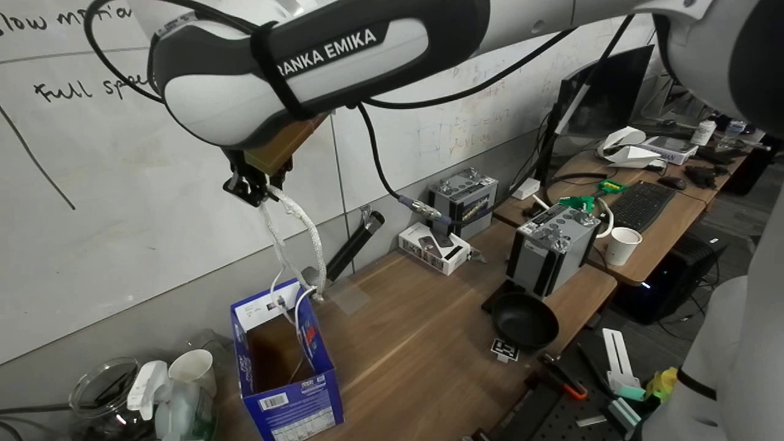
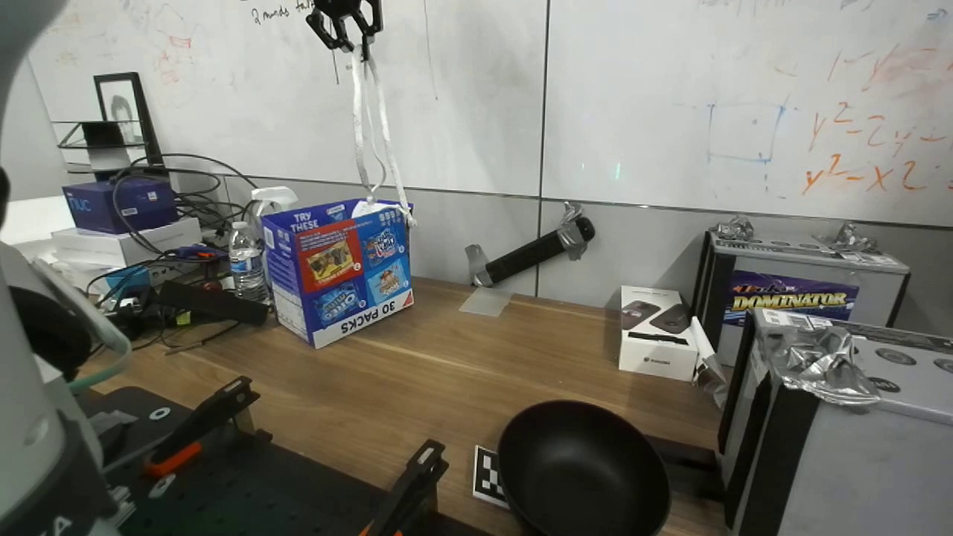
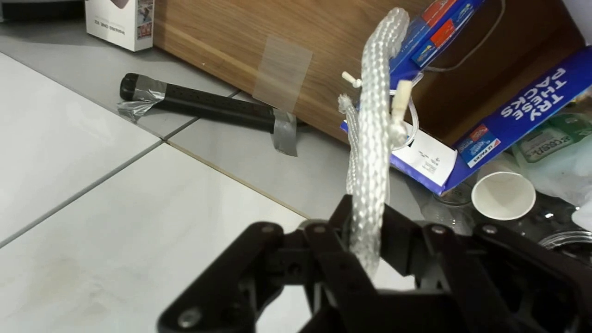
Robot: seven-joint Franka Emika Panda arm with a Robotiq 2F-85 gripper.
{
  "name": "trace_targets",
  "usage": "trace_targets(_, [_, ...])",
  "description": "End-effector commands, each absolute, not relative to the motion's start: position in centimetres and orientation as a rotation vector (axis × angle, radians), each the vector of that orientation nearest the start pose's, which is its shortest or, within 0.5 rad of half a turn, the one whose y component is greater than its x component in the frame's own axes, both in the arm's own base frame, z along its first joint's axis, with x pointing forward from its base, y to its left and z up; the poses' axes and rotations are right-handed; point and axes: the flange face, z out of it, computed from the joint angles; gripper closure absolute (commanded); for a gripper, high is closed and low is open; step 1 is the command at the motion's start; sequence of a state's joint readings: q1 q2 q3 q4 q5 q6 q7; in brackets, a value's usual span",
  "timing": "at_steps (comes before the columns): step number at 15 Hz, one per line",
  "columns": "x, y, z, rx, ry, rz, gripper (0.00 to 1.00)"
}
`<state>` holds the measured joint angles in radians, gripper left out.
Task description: Pick up the two white ropes from the table and put them in the box
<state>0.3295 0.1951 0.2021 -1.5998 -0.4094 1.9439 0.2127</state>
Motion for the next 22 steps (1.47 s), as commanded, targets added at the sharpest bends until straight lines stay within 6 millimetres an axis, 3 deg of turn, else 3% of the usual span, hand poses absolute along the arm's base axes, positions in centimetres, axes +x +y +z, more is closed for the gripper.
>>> trace_targets(1, [56.4,30.9,57.0,-3.326,-0.688,-0.508,0.92])
trace_targets(7, [55.1,33.3,59.3,-3.291,-0.709,-0.537,0.92])
trace_targets(11, [55.1,33.1,59.9,-3.281,-0.700,-0.550,0.92])
trace_targets(22, [56.9,33.0,54.7,-3.200,-0.687,-0.368,0.92])
